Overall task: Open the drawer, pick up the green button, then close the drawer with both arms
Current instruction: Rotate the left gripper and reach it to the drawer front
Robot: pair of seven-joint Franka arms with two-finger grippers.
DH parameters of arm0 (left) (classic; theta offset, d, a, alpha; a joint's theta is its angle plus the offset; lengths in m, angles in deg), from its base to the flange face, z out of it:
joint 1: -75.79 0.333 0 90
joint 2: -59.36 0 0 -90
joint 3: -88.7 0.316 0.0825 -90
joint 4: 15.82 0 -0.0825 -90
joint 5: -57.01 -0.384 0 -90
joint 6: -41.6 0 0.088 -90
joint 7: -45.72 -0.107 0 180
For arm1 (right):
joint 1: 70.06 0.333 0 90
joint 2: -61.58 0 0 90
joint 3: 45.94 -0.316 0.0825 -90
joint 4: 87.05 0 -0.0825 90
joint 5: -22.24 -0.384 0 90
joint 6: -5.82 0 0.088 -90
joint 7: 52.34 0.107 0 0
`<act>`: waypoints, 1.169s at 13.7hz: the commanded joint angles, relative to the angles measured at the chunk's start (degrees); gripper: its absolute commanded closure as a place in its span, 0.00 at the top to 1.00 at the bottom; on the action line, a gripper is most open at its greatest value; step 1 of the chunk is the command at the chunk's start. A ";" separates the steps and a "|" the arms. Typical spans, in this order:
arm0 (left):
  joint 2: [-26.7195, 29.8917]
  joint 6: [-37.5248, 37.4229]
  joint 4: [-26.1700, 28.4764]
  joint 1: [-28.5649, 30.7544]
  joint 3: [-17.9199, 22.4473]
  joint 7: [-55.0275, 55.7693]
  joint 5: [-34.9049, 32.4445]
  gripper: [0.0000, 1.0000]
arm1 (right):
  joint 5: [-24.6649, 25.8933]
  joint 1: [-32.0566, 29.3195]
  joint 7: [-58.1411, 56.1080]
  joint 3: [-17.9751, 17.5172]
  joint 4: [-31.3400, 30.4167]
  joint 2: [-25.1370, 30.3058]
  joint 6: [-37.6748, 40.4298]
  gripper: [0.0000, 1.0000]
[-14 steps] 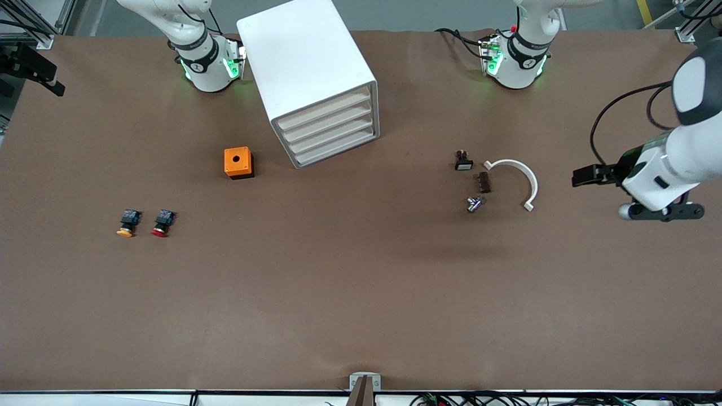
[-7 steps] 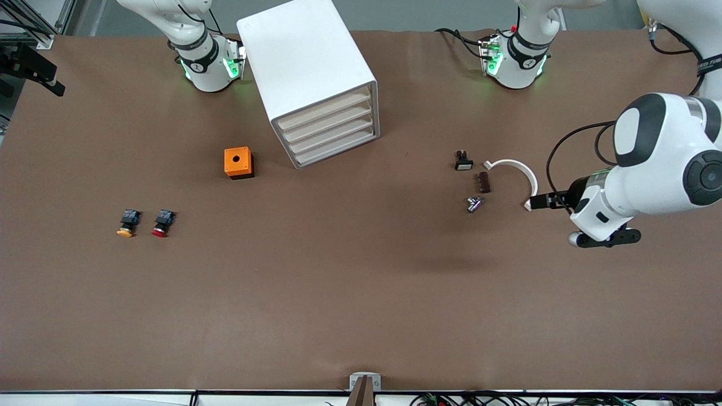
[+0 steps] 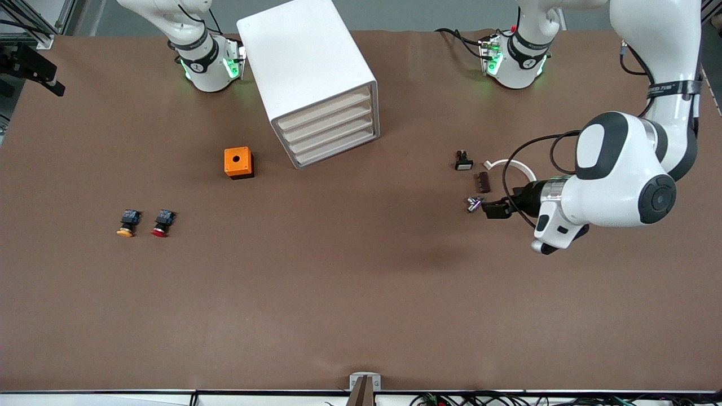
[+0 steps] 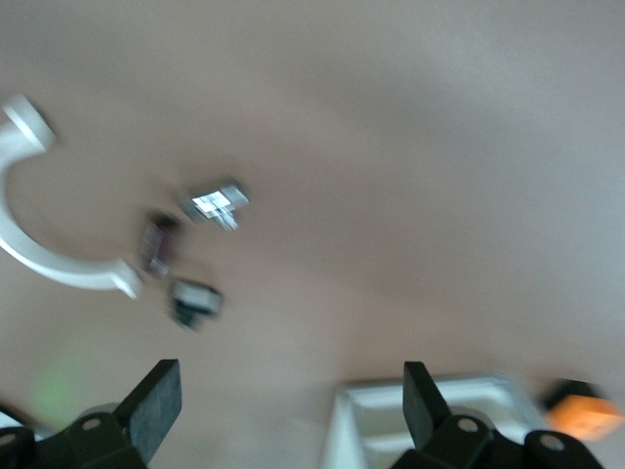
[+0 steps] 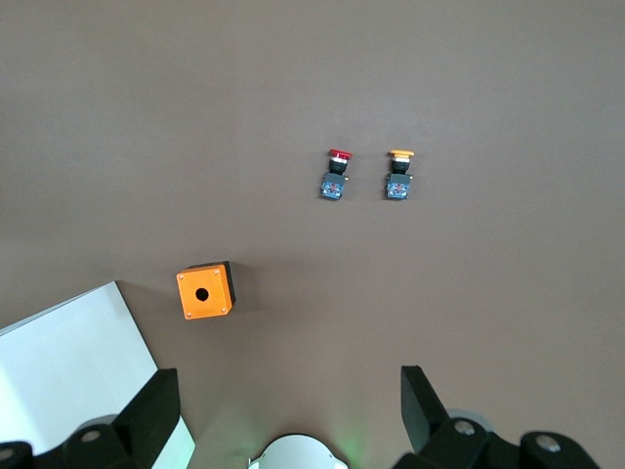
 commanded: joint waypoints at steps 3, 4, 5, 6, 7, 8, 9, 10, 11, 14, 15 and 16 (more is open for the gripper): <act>-4.60 -0.61 -3.88 -4.12 -0.06 21.34 10.08 1.00 | -0.53 -0.69 -0.24 -0.33 -0.08 0.64 0.05 1.00; -5.92 -0.70 -4.93 -5.09 -0.06 24.60 10.43 1.00 | -0.36 -0.69 -0.24 -0.33 -0.08 0.64 0.05 1.00; -7.68 -0.70 -5.64 -6.75 -0.06 27.85 10.78 1.00 | -0.36 -0.69 -0.24 -0.33 0.01 0.55 0.13 1.00; -9.43 -0.70 -6.43 -7.73 -0.15 31.02 11.74 1.00 | -0.36 -0.69 -0.24 -0.33 0.01 0.55 0.05 1.00; -11.11 -0.79 -6.96 -8.43 -0.15 33.31 13.23 1.00 | -0.27 -0.61 -0.24 -0.33 0.01 0.55 0.13 1.00; -12.43 -0.96 -7.05 -9.40 -0.15 35.51 15.34 1.00 | -0.27 -0.61 -0.24 -0.33 0.01 0.55 0.13 1.00; -13.83 -0.97 -7.14 -10.10 -0.15 38.14 17.27 1.00 | -0.18 -0.61 -0.24 -0.33 0.01 0.55 0.13 1.00; -15.50 -0.97 -7.92 -10.28 -0.23 41.74 19.55 1.00 | -0.27 -0.61 -0.24 -0.33 0.01 0.55 0.13 1.00; -16.91 -1.31 -9.50 -10.37 -0.50 44.64 21.84 1.00 | -0.18 -0.61 -0.24 -0.33 0.01 0.55 0.13 1.00; -20.25 -3.07 -11.18 -10.37 -2.07 50.97 25.46 1.00 | -0.18 -0.61 -0.24 -0.42 0.10 0.46 0.31 1.00; -21.22 -3.08 -11.36 -10.46 -2.52 53.09 25.90 1.00 | -0.18 -0.61 -0.24 -0.33 0.10 0.46 0.31 1.00; -22.45 -3.08 -11.62 -10.46 -3.13 55.98 26.08 1.00 | -0.18 -0.61 -0.24 -0.33 0.10 0.46 0.31 1.00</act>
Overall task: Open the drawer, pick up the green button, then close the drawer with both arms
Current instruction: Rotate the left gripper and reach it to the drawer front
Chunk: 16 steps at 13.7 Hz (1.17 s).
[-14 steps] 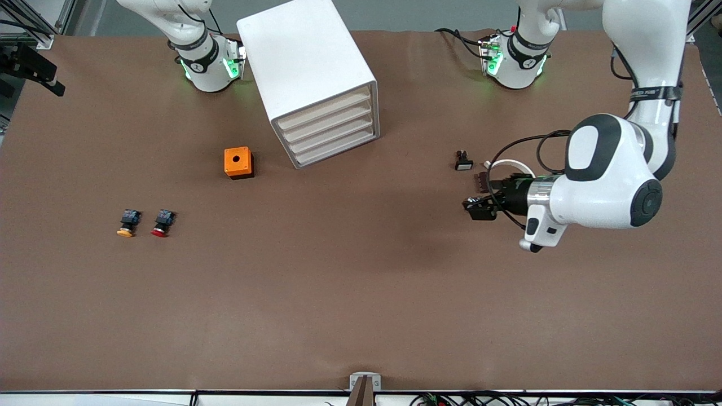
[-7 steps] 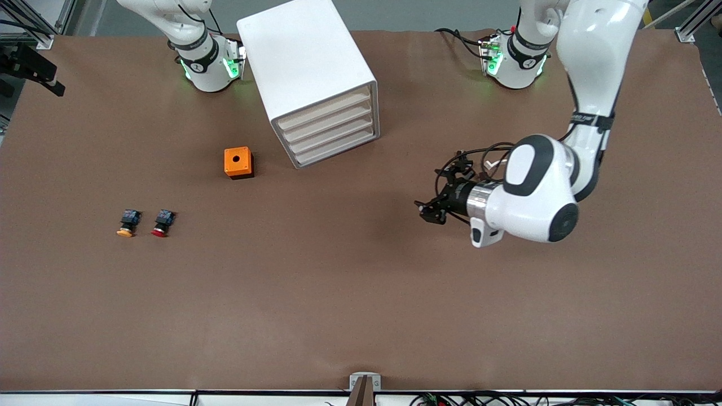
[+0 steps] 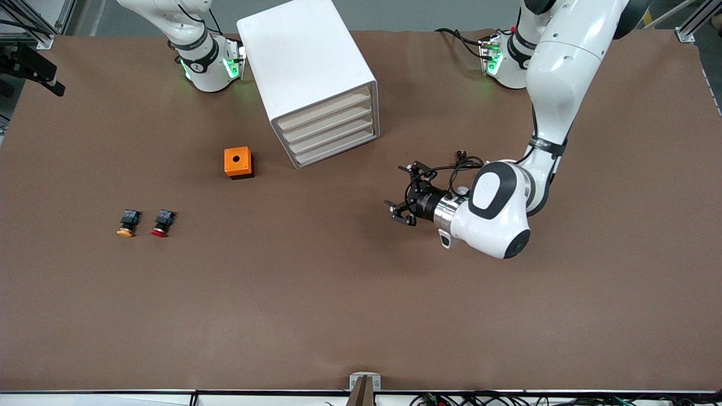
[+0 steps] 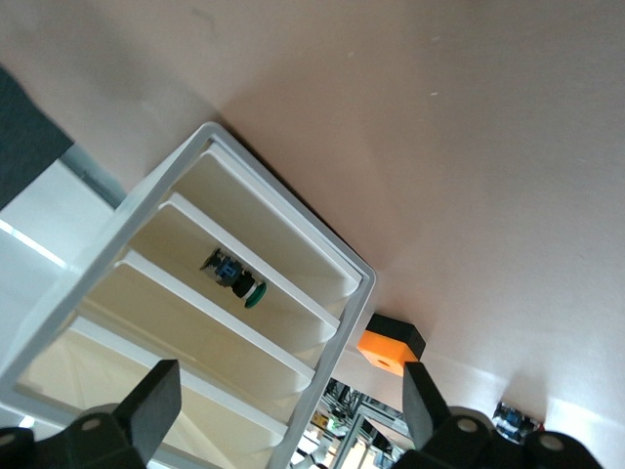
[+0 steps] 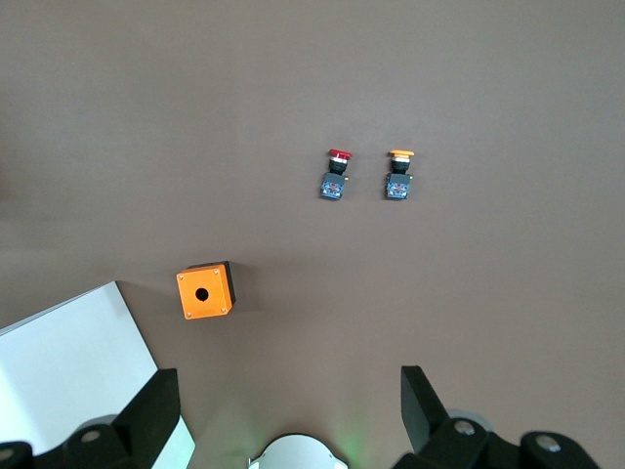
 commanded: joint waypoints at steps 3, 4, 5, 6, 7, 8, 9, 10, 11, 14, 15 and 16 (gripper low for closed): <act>-6.12 -1.27 -4.34 0.13 -2.73 13.63 1.24 1.00 | -0.18 -0.60 -0.24 -0.42 0.10 0.46 0.30 1.00; -6.82 -1.36 -4.60 0.04 -3.18 15.31 1.33 1.00 | -0.18 -0.60 -0.24 -0.42 0.10 0.46 0.30 1.00; -8.31 -1.88 -5.30 0.04 -3.53 18.45 1.42 1.00 | -0.18 -0.52 -0.24 -0.50 0.10 0.46 0.39 1.00; -10.07 -2.49 -6.09 0.04 -4.40 21.79 1.50 1.00 | -0.27 -0.60 -0.24 -0.51 0.10 0.46 0.48 1.00; -10.78 -2.94 -6.10 0.04 -4.76 23.83 2.11 1.00 | -0.19 -0.60 -0.24 -0.51 0.10 0.46 0.48 1.00; -11.05 -3.11 -6.10 -0.66 -4.76 24.80 2.56 1.00 | -0.18 -0.60 -0.24 -0.51 0.10 0.46 0.48 1.00; -11.22 -3.90 -6.10 -1.45 -4.76 25.77 2.65 1.00 | -0.10 -0.60 -0.33 -0.59 0.10 0.46 0.48 1.00; -11.57 -4.17 -6.10 -1.80 -4.76 27.26 2.65 1.00 | -0.01 -0.52 -0.33 -0.68 0.01 0.55 0.65 1.00; -12.36 -5.21 -6.10 -2.59 -4.76 29.19 2.65 1.00 | 0.17 -0.43 -0.33 -0.68 0.09 0.55 1.00 1.00; -14.47 -8.82 -5.75 -4.43 -4.67 34.82 2.65 1.00 | 0.26 -0.43 -0.50 -0.68 0.01 0.55 1.01 1.00; -14.48 -9.18 -5.75 -5.40 -4.67 35.09 2.56 1.00 | 0.26 -0.52 -0.50 -0.68 0.01 0.55 1.01 1.00; -14.56 -9.18 -5.75 -5.84 -4.67 35.18 2.56 1.00 | 0.26 -0.52 -0.50 -0.59 0.01 0.55 1.01 1.00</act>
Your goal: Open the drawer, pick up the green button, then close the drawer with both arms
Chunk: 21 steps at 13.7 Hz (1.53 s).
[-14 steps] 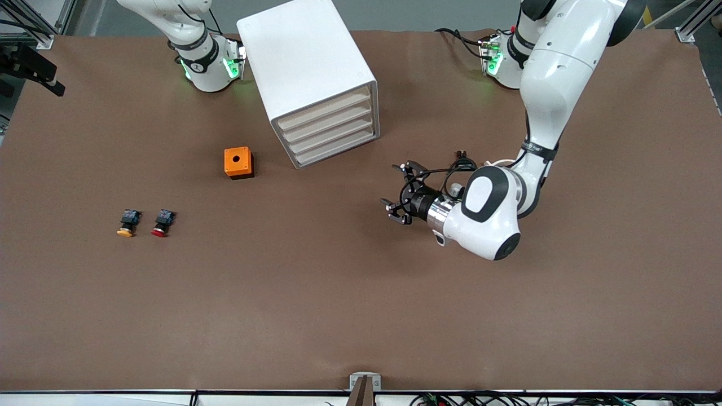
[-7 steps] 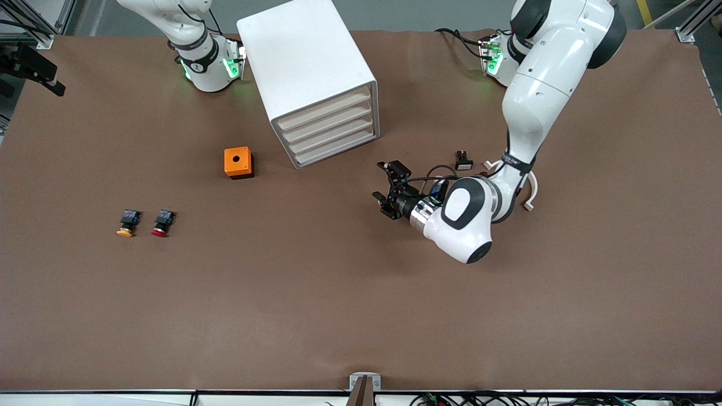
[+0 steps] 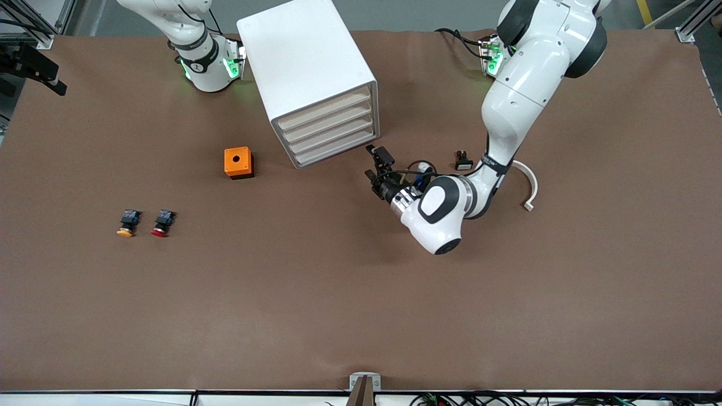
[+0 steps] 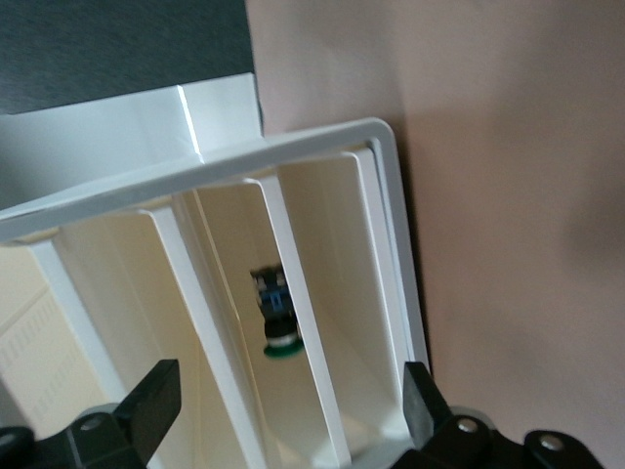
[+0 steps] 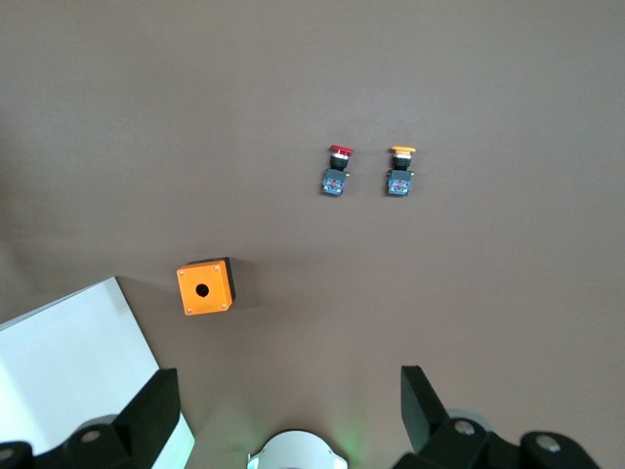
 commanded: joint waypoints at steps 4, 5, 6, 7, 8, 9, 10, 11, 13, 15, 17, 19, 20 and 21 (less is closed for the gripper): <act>-2.56 -1.53 -1.66 -2.59 0.25 2.06 0.81 0.93 | 0.20 -0.61 -0.34 -0.21 0.01 0.46 0.54 1.00; -2.56 -1.53 -1.57 -2.68 0.25 2.06 0.81 0.80 | 0.20 -0.61 -0.34 -0.21 0.01 0.46 0.54 1.00; -2.65 -1.53 -1.48 -2.68 0.25 2.06 0.81 0.71 | 0.20 -0.61 -0.34 -0.21 0.01 0.46 0.45 1.00; -2.65 -1.53 -1.40 -2.85 0.25 2.06 0.73 0.63 | 0.11 -0.61 -0.34 -0.12 0.01 0.46 0.45 1.00; -2.65 -1.53 -1.05 -3.55 0.25 2.06 0.72 0.57 | -0.15 -0.61 -0.25 -0.12 0.01 0.46 0.45 1.00; -2.65 -1.71 -0.96 -3.73 0.25 2.06 0.81 0.56 | -0.50 -0.61 -0.25 -0.03 0.01 0.46 0.54 1.00; -2.74 -2.14 -0.87 -4.17 0.25 2.06 0.90 0.56 | -0.50 -0.61 -0.16 -0.03 0.01 0.46 0.54 1.00; -2.83 -2.41 -0.87 -4.61 0.25 2.06 0.90 0.56 | -0.50 -0.61 -0.16 -0.03 0.01 0.46 0.54 1.00; -2.91 -3.29 -0.52 -5.49 0.25 2.06 0.90 0.55 | -0.50 -0.61 -0.08 -0.12 0.28 0.46 0.54 1.00; -3.00 -3.64 -0.43 -6.45 0.25 2.06 0.73 0.54 | -0.50 -0.43 -0.25 -0.29 2.29 -0.58 0.89 1.00; -3.35 -4.08 0.18 -7.42 0.25 2.06 0.29 0.54 | -0.59 -0.43 -0.08 -0.30 2.13 -1.90 1.24 1.00; -3.70 -4.87 0.62 -8.21 0.25 2.14 0.20 0.54 | -0.77 0.01 -0.25 -0.47 4.47 -8.04 3.25 1.00; -4.14 -4.96 0.71 -8.30 0.25 2.23 0.20 0.49 | -0.77 0.18 -0.34 -0.47 5.37 -8.32 3.61 1.00; -4.23 -5.31 0.71 -8.57 0.25 2.23 0.20 0.46 | -0.68 0.36 -0.43 -0.47 5.46 -8.33 3.26 1.00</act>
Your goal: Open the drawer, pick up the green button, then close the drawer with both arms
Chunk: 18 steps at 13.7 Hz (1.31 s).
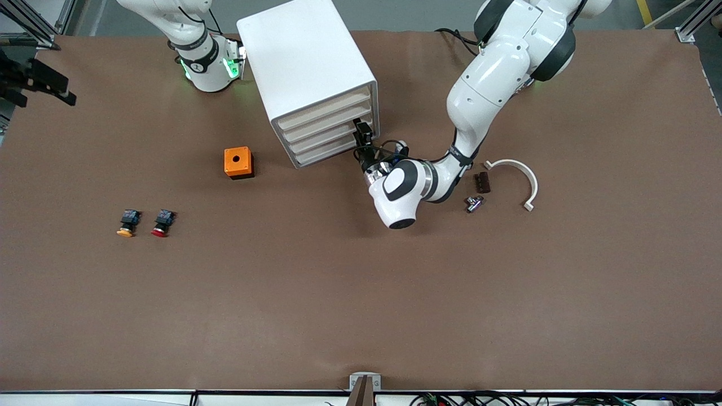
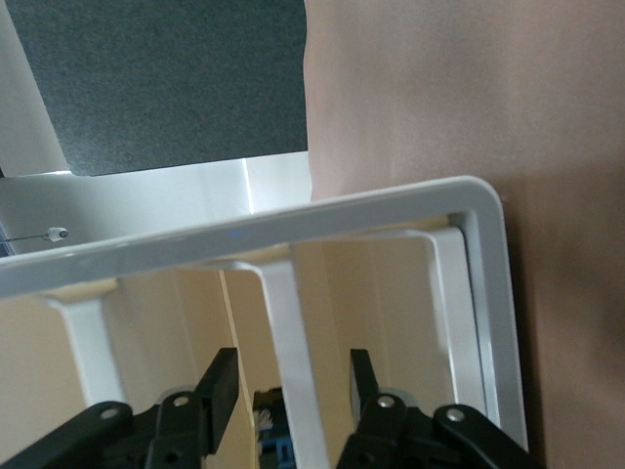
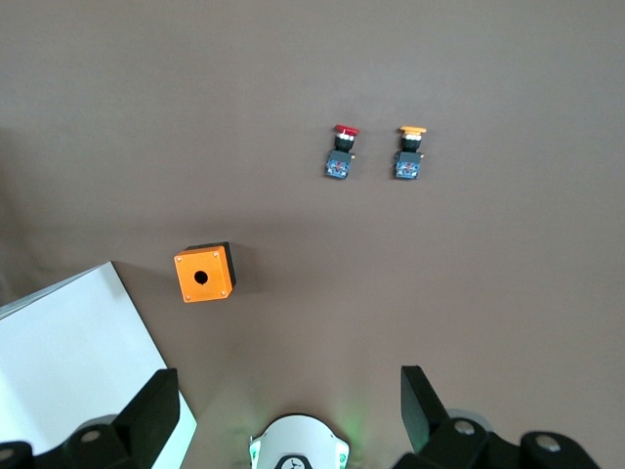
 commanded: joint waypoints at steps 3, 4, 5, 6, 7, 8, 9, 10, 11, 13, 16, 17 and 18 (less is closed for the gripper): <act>-1.17 -1.85 -0.47 -0.95 0.12 0.93 0.20 0.32 | -0.06 0.18 -0.32 -0.16 4.59 -5.43 1.12 1.00; -1.17 -1.94 -0.47 -0.95 0.12 0.93 0.20 0.26 | 0.04 -0.34 -0.32 -0.16 4.68 -6.39 0.77 1.00; -1.17 -2.02 -0.47 -0.95 0.12 0.93 0.20 0.18 | 0.30 -0.61 -0.32 -0.07 4.86 -8.93 0.86 1.00; -1.17 -2.03 -0.56 -0.95 0.12 0.93 0.20 0.14 | 0.13 -0.87 -0.40 0.19 6.08 -10.17 0.77 1.00; -1.17 -2.03 -0.56 -0.86 0.12 0.93 0.20 0.14 | 0.38 -2.01 -0.40 0.28 6.35 -11.75 0.77 1.00; -1.17 -2.03 -0.65 -0.69 0.12 0.75 0.20 0.14 | 0.21 -2.72 -0.32 0.20 7.05 -12.72 0.77 1.00; -1.17 -2.03 -0.65 -0.60 0.21 0.75 0.20 0.14 | 0.21 -3.51 -0.23 0.20 7.67 -13.17 0.86 1.00; -1.17 -2.03 -0.74 -0.51 0.29 0.66 0.20 0.14 | -0.31 -3.51 -0.14 0.20 7.93 -13.17 0.77 1.00; -1.08 -2.03 -0.74 -0.34 0.38 0.66 0.28 0.14 | -0.75 -3.51 0.64 0.20 7.85 -13.17 0.51 1.00; -1.08 -2.03 -0.83 0.71 0.56 0.66 0.28 0.14 | -3.54 -3.51 3.44 0.20 7.76 -13.17 0.33 1.00; -1.17 -1.94 -1.26 2.12 0.91 0.58 0.46 0.14 | -6.20 -2.81 17.75 -0.33 7.85 -12.99 0.33 1.00; -1.08 -1.85 -1.35 2.47 1.52 0.58 0.63 0.14 | -6.29 -1.33 20.92 -0.33 7.68 -12.82 0.42 1.00; -1.08 -1.85 -1.44 3.35 1.79 0.49 0.64 0.15 | -6.29 0.51 25.83 -0.33 7.67 -12.73 0.42 1.00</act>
